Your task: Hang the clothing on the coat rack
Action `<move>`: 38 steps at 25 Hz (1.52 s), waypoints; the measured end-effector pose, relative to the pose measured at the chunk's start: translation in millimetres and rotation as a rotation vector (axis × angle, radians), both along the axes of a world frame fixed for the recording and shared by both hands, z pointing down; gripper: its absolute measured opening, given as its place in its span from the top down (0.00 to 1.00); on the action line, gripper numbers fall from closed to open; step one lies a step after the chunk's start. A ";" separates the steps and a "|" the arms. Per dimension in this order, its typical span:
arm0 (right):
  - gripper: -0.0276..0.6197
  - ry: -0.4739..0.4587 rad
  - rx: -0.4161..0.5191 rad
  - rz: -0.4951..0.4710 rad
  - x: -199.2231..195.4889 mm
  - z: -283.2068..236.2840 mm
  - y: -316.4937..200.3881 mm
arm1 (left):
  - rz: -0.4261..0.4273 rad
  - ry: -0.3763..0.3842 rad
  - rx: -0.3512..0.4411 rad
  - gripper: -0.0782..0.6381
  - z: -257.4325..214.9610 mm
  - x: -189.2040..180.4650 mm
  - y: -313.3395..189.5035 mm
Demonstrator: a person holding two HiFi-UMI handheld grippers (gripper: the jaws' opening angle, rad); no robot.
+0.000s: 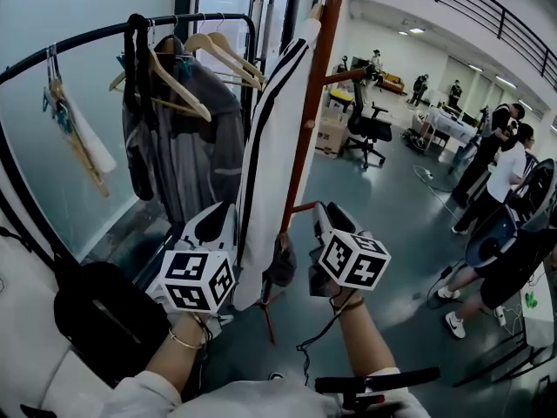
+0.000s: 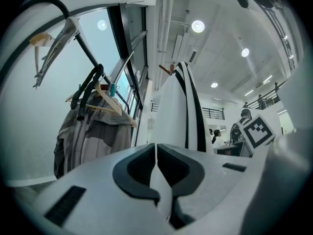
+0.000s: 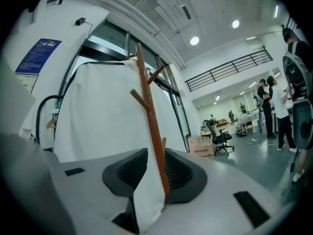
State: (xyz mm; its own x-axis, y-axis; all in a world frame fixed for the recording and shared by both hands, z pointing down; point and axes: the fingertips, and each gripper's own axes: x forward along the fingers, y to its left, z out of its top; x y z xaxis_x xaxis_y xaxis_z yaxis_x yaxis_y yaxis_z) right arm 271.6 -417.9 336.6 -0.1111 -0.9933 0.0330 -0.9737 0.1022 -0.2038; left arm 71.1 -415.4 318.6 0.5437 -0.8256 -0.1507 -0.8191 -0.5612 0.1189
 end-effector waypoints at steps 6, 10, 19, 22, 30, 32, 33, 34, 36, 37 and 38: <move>0.87 0.018 -0.063 0.044 -5.5 37.7 8.1 | 0.038 0.001 -0.017 0.86 18.5 3.5 2.3; 0.91 0.057 -0.073 0.038 -10.0 54.1 18.7 | 0.049 0.009 -0.044 0.87 40.5 9.7 6.2; 0.92 0.132 -0.090 0.038 -3.7 70.7 20.6 | 0.010 0.026 -0.078 0.87 60.3 14.7 9.8; 0.92 0.125 -0.103 0.024 3.7 77.1 14.5 | -0.031 0.013 -0.101 0.87 70.8 20.0 12.3; 0.92 0.114 -0.106 -0.047 12.9 82.4 12.4 | -0.102 0.002 -0.147 0.87 91.0 28.1 24.2; 0.92 0.132 -0.110 -0.055 17.0 82.6 14.1 | -0.114 -0.002 -0.143 0.87 88.7 30.1 25.6; 0.92 0.135 -0.112 -0.059 19.1 82.4 15.4 | -0.119 -0.001 -0.143 0.87 87.9 31.0 26.5; 0.92 0.135 -0.112 -0.061 21.2 81.9 17.2 | -0.122 0.001 -0.145 0.87 87.6 31.8 27.6; 0.92 0.138 -0.108 -0.059 24.9 79.7 20.8 | -0.129 0.004 -0.147 0.87 87.7 32.5 30.2; 0.92 0.139 -0.104 -0.059 25.8 78.3 21.9 | -0.132 0.005 -0.148 0.86 87.7 32.2 31.2; 0.92 0.138 -0.100 -0.059 26.0 77.0 22.6 | -0.134 0.006 -0.148 0.87 87.5 31.5 31.7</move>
State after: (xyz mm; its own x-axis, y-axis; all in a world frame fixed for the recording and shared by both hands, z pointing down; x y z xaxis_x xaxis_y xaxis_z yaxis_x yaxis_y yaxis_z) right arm 297.6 -395.3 413.7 -0.1570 -0.9761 0.1501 -0.9859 0.1462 -0.0811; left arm 102.6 -383.6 406.2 0.4265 -0.9041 -0.0249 -0.8846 -0.4228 0.1967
